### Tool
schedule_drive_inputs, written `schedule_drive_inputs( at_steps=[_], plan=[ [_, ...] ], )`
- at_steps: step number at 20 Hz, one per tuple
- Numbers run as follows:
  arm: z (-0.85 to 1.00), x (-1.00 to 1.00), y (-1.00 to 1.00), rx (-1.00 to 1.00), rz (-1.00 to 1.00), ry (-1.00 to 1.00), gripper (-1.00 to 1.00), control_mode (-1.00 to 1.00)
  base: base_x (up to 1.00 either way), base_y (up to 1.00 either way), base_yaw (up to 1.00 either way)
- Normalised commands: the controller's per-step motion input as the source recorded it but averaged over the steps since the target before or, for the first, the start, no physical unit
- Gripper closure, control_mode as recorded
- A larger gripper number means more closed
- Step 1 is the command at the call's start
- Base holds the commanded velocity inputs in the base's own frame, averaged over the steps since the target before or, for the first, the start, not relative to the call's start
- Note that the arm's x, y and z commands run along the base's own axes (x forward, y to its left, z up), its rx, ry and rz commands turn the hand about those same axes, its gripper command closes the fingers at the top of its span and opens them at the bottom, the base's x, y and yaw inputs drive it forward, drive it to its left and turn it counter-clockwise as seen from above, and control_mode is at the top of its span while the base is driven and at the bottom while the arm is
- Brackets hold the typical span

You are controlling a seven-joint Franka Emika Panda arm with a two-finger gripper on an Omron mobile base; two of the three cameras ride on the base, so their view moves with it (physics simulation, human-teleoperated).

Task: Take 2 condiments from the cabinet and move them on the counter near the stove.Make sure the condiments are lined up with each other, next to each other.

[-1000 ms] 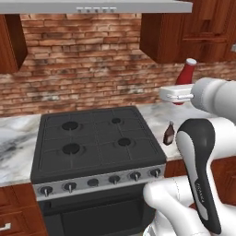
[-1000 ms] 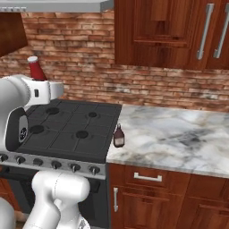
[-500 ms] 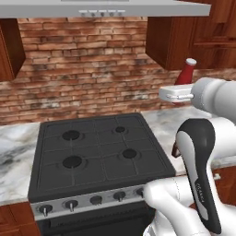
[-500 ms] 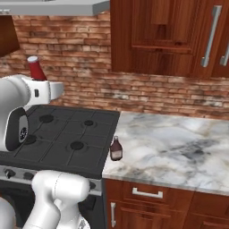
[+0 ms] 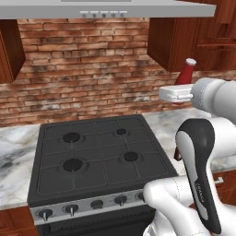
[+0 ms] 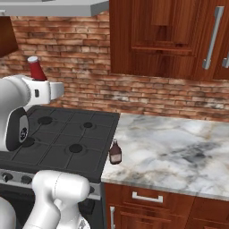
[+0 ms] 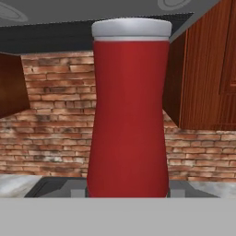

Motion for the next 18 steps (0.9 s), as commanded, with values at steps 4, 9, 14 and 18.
schedule_drive_inputs(
  at_steps=[4, 9, 14, 18],
  plan=[
    [0.00, 0.00, 0.00, 0.00, 0.00, 0.00, 1.00, 1.00, 0.14, 0.17, 0.00],
    [0.00, 0.00, 0.00, 0.00, 0.00, 0.00, 1.00, 1.00, 0.00, 0.08, 0.00],
    [0.00, 0.00, 0.00, 0.00, 0.00, 0.00, 1.00, 1.00, 0.00, 0.01, 0.00],
    [-0.04, 0.04, 0.00, -0.02, 0.02, 0.05, 1.00, -1.00, 0.06, 0.03, 0.01]
  ],
)
